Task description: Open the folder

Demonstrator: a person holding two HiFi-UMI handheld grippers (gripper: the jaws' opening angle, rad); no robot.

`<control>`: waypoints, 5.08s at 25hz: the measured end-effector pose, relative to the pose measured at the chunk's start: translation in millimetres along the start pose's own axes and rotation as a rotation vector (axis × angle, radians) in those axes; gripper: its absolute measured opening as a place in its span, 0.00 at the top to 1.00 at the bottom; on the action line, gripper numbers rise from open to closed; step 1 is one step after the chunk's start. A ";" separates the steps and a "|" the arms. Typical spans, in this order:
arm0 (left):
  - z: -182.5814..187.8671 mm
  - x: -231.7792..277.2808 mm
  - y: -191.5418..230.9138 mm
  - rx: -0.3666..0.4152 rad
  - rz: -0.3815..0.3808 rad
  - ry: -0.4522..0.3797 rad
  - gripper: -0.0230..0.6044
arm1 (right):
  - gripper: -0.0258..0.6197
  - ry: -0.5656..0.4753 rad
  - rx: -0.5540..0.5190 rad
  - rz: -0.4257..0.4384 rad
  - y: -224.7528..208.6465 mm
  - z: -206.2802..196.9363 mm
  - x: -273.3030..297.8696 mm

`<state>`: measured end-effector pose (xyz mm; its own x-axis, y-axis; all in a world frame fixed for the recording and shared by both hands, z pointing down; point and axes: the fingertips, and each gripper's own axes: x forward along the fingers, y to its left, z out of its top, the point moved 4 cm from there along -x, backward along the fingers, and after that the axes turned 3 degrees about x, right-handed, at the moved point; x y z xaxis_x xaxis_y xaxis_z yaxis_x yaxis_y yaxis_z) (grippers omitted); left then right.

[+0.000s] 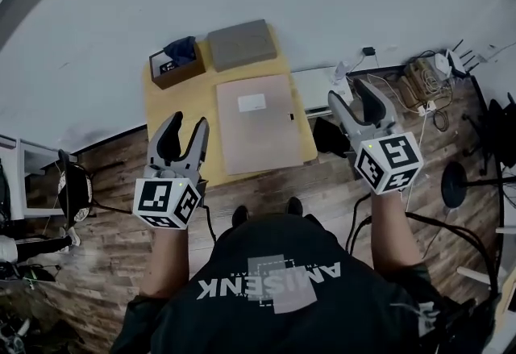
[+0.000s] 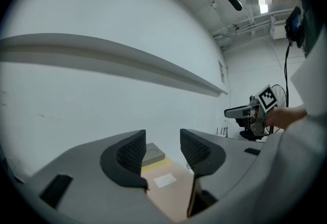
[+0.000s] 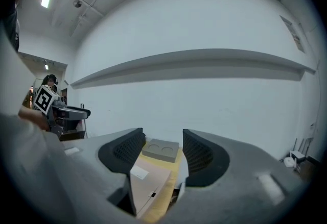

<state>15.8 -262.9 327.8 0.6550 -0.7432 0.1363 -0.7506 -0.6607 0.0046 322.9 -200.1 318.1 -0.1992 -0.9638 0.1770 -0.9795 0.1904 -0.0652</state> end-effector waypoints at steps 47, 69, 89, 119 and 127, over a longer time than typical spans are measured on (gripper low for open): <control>-292.8 72.7 -153.1 0.691 -0.389 0.785 0.49 | 0.52 0.720 0.764 0.374 -28.5 -327.7 107.3; -259.0 57.6 -160.6 0.752 -0.379 0.655 0.75 | 0.49 0.764 0.772 0.387 -30.8 -329.3 108.4; -206.6 11.0 -113.9 0.466 -0.163 0.433 0.94 | 0.47 0.825 0.794 0.320 -38.2 -331.8 105.9; -252.4 -87.3 98.5 -0.419 0.381 0.271 0.97 | 0.43 0.873 0.821 0.170 -34.8 -332.0 104.3; -279.8 -117.3 104.8 -0.561 0.411 0.263 0.96 | 0.43 0.882 0.799 0.144 -29.0 -330.8 103.8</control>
<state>-164.0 -215.5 589.5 0.3225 -0.8227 0.4682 -0.9084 -0.1298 0.3975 321.0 -244.0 663.2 -0.5625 -0.4235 0.7101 -0.7140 -0.1842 -0.6755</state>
